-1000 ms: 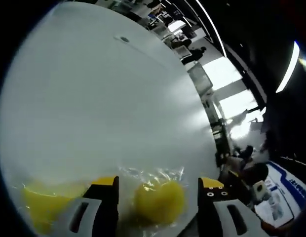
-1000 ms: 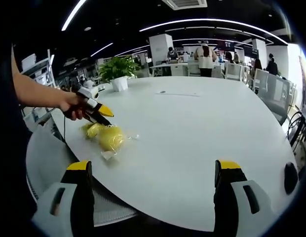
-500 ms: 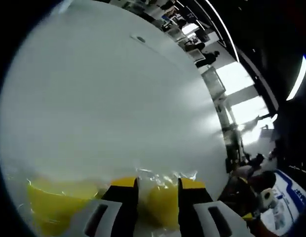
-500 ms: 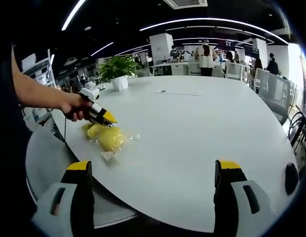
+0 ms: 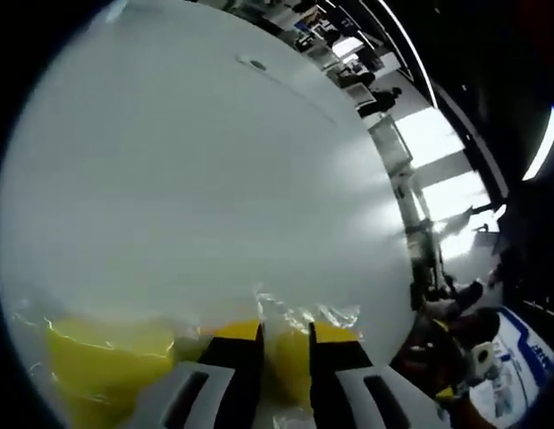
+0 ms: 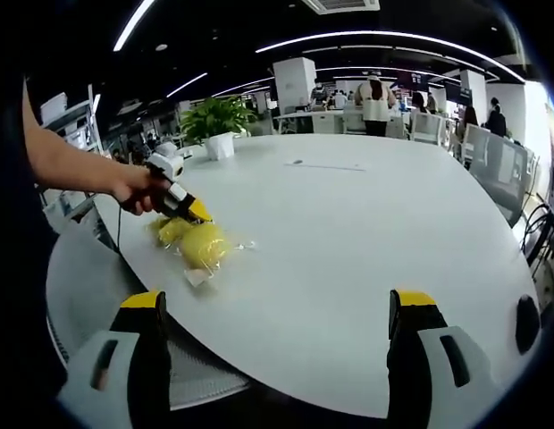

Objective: Compare the silicone blocks by pressing each to a similar depth, holding the contact briefly, and releasing to observe deformation and rebound differences across the visible hardness samples.

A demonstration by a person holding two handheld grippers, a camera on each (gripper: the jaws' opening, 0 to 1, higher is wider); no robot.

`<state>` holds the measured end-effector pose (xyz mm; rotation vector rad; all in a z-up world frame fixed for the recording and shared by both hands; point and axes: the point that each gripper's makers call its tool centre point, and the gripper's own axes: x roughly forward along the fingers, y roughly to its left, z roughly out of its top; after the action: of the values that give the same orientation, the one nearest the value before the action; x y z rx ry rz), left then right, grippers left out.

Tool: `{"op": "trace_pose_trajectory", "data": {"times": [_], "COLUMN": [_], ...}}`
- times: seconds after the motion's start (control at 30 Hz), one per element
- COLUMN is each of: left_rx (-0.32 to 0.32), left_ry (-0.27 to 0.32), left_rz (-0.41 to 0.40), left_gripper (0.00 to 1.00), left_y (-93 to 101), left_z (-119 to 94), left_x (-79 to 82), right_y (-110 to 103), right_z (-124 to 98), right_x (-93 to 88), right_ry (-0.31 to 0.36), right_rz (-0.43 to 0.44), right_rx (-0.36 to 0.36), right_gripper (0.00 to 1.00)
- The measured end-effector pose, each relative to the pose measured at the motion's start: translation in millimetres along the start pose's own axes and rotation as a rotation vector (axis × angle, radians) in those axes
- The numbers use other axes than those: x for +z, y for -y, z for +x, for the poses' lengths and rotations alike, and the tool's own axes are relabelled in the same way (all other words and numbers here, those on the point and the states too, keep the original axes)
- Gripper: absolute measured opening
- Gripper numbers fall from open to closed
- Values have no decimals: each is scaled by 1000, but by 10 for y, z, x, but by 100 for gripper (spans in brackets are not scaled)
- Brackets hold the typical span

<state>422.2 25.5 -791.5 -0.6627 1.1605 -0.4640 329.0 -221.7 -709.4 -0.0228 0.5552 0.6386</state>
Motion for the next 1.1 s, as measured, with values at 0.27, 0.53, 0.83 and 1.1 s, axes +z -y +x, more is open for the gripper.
{"op": "trace_pose_trajectory", "data": {"times": [0.27,0.53,0.83,1.1], "left_rx": [26,39,37,-7], "left_ry": [3,-29,-22,13], "left_rz": [-13,97,48,4], "left_gripper": [20,2,0,0], "left_y": [-30,-4,34,123], "left_z": [130,221,197,163], "left_x": [12,-121,-141,-94], "right_y": [-11,20,8,28], "right_z": [-6,-30,-30,-31], "right_x": [-1,-17,-34,11], "right_ry": [-2,1,-5,0], "right_rz": [-2,4,1,-10], "right_rx": [2,-7,-6,-8], "right_gripper": [96,96,96,96]}}
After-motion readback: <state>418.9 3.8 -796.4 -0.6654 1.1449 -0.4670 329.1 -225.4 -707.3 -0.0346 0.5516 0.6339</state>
